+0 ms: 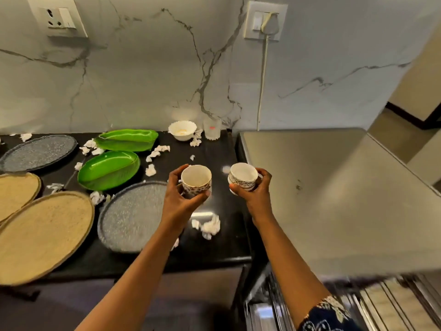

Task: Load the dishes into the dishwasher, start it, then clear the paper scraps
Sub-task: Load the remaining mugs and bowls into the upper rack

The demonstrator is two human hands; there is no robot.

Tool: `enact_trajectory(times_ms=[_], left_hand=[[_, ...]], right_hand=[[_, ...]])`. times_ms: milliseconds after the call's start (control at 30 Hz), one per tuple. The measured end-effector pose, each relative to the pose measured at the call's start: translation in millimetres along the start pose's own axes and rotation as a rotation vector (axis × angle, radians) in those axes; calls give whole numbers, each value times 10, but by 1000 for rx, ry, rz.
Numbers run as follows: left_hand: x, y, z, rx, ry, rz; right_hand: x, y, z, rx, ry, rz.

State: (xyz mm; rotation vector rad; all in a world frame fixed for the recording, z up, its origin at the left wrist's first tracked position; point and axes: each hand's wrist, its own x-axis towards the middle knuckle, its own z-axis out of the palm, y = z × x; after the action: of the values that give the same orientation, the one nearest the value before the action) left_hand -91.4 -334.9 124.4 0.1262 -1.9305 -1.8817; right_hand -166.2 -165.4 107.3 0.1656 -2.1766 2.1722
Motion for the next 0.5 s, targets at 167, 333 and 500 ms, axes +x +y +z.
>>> enact_trajectory(times_ms=[167,333,500], left_hand=[[-1111,176,92,-78,-160,-37],[-2034,222,326,-190,-211,-176],[-2670,74,700,-221,-315,-275]], right_hand=[[-1160,-72,-540,160,69,75],[-2135,-9,-1082,268,109,195],[-2778,212,-1662,408,228,315]])
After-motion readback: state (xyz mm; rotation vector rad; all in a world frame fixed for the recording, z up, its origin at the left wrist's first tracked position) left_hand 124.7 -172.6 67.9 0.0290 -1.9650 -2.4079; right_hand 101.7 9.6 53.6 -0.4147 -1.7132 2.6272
